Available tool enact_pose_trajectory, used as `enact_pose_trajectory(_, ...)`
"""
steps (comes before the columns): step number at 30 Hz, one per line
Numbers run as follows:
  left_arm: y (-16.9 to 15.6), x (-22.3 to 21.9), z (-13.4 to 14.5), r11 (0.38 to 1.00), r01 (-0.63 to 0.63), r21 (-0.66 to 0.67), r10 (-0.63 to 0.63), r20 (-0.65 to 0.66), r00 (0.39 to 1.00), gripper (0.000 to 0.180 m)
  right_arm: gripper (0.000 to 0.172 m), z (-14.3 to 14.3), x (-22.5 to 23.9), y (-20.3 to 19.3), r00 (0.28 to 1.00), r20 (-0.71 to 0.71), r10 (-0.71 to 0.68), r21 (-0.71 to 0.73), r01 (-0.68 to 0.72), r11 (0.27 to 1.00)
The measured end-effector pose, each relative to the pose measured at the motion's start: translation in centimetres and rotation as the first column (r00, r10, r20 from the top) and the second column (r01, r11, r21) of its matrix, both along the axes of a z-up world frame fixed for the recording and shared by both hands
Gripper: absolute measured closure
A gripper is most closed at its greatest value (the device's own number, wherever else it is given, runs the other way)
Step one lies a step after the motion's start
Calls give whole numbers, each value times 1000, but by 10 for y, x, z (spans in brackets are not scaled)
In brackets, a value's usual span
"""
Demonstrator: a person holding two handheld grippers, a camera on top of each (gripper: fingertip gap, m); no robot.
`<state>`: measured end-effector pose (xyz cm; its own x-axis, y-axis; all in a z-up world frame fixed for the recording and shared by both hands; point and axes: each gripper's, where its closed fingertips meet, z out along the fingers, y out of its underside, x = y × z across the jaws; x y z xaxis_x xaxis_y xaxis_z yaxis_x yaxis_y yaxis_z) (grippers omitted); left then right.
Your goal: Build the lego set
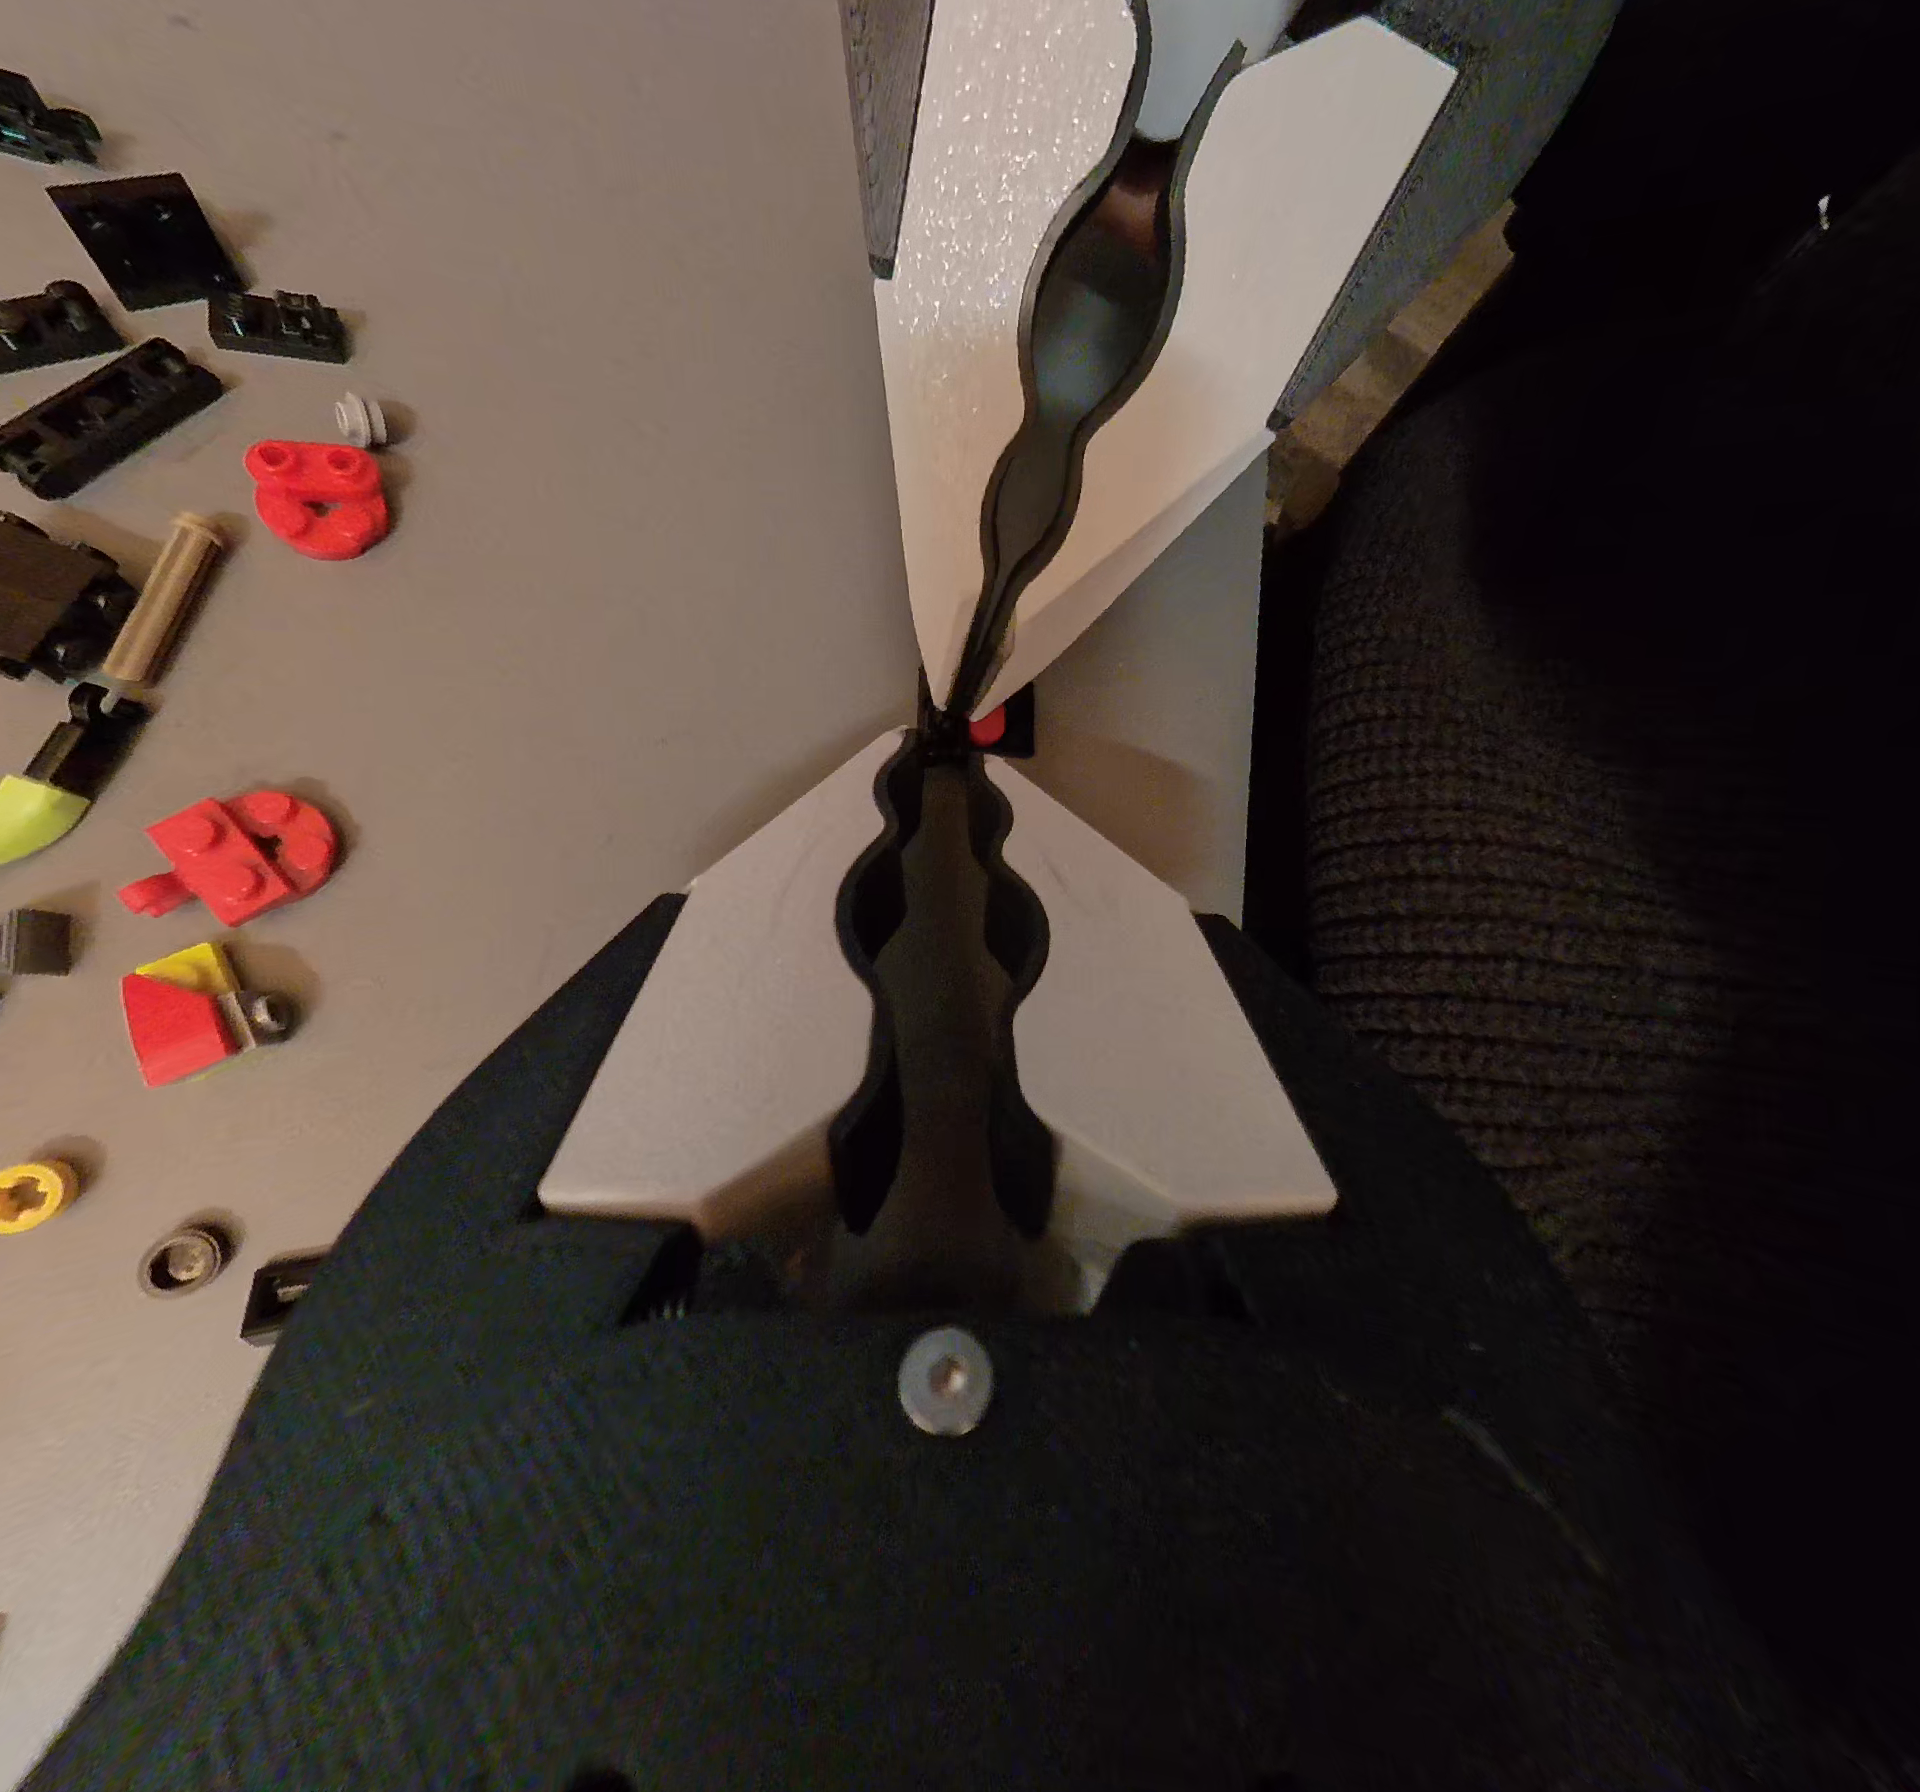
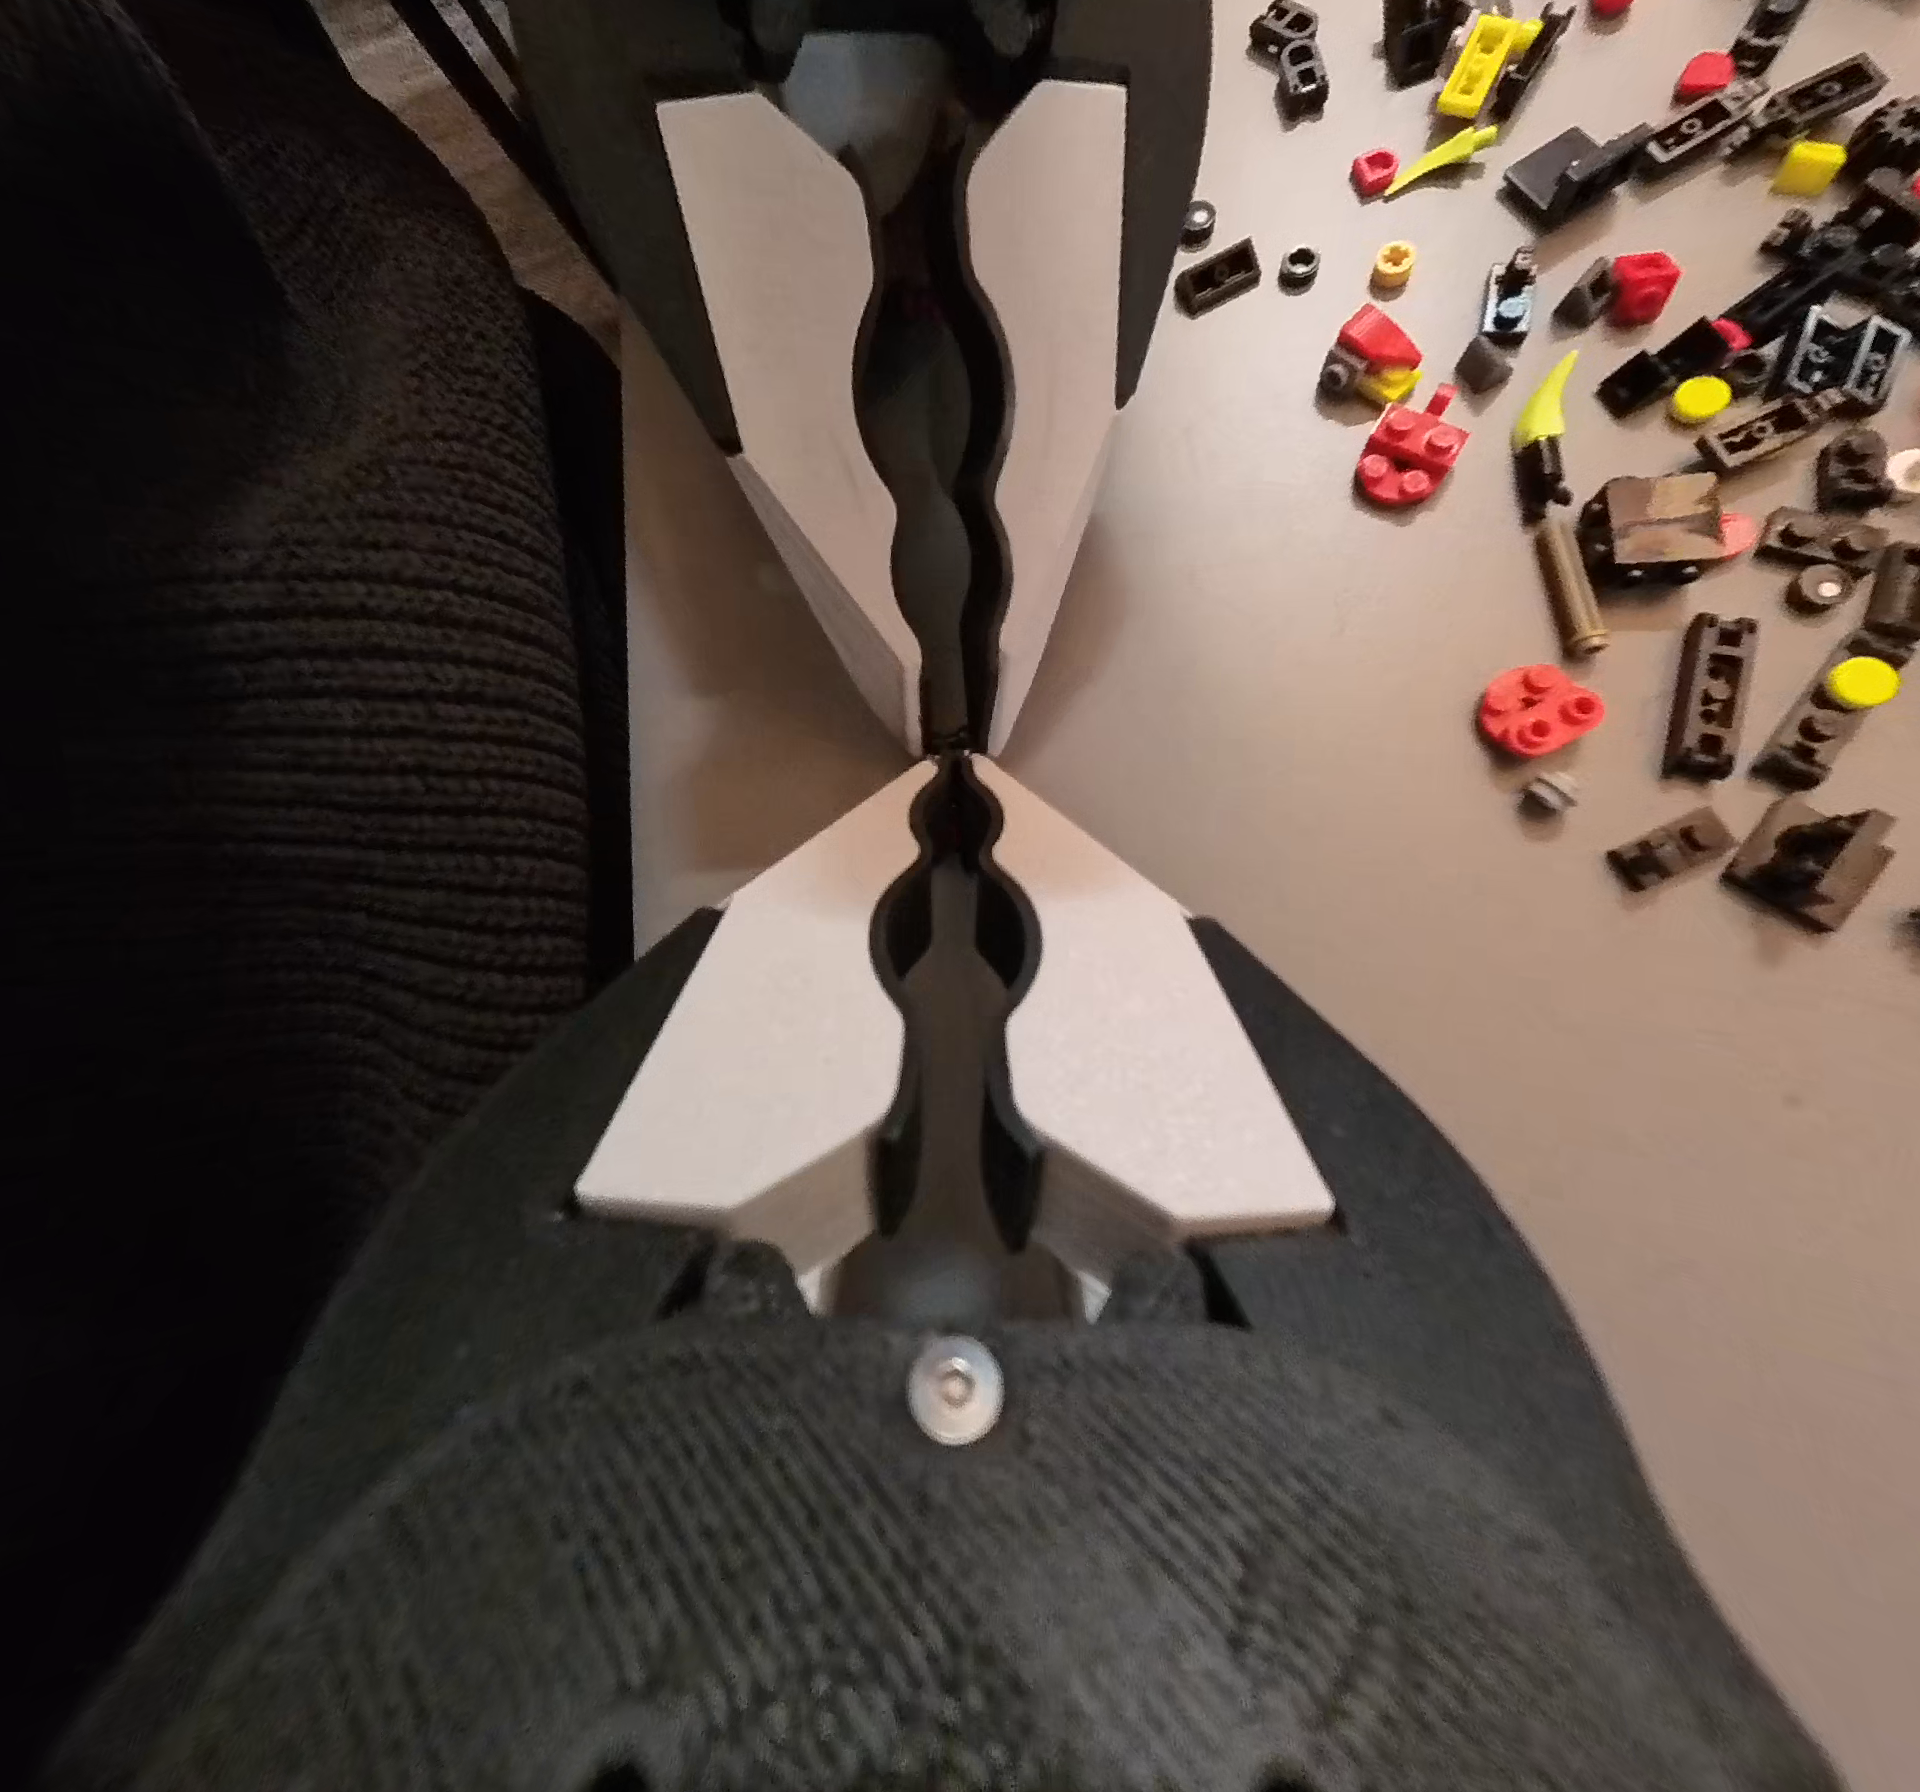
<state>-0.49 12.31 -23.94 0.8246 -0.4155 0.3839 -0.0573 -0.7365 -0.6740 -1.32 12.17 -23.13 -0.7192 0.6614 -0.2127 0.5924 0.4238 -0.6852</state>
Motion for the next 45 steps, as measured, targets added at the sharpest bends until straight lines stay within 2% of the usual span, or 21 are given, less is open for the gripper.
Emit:
enact_pose_trajectory(23, -2, 5, 0, 1000, 7, -18, -7, 31, 1000, 174, 172, -2, 6, -2, 997, -78, 20, 154, -8, 988)
enact_pose_trajectory(32, -4, 6, 0, 999, 7, -34, -5, 59, 998, 175, 172, -3, 8, -5, 994, -105, 37, 268, -8, 963)
enact_pose_trajectory(40, -4, 7, -1, 999, 3, -35, -1, 40, 999, 175, 172, -4, 8, -5, 993, -111, 35, 287, -1, 958)
enact_pose_trajectory(45, -4, 6, -1, 1000, 6, -27, -5, 21, 1000, 175, 172, -1, 8, -6, 991, -131, 36, 221, -6, 975)
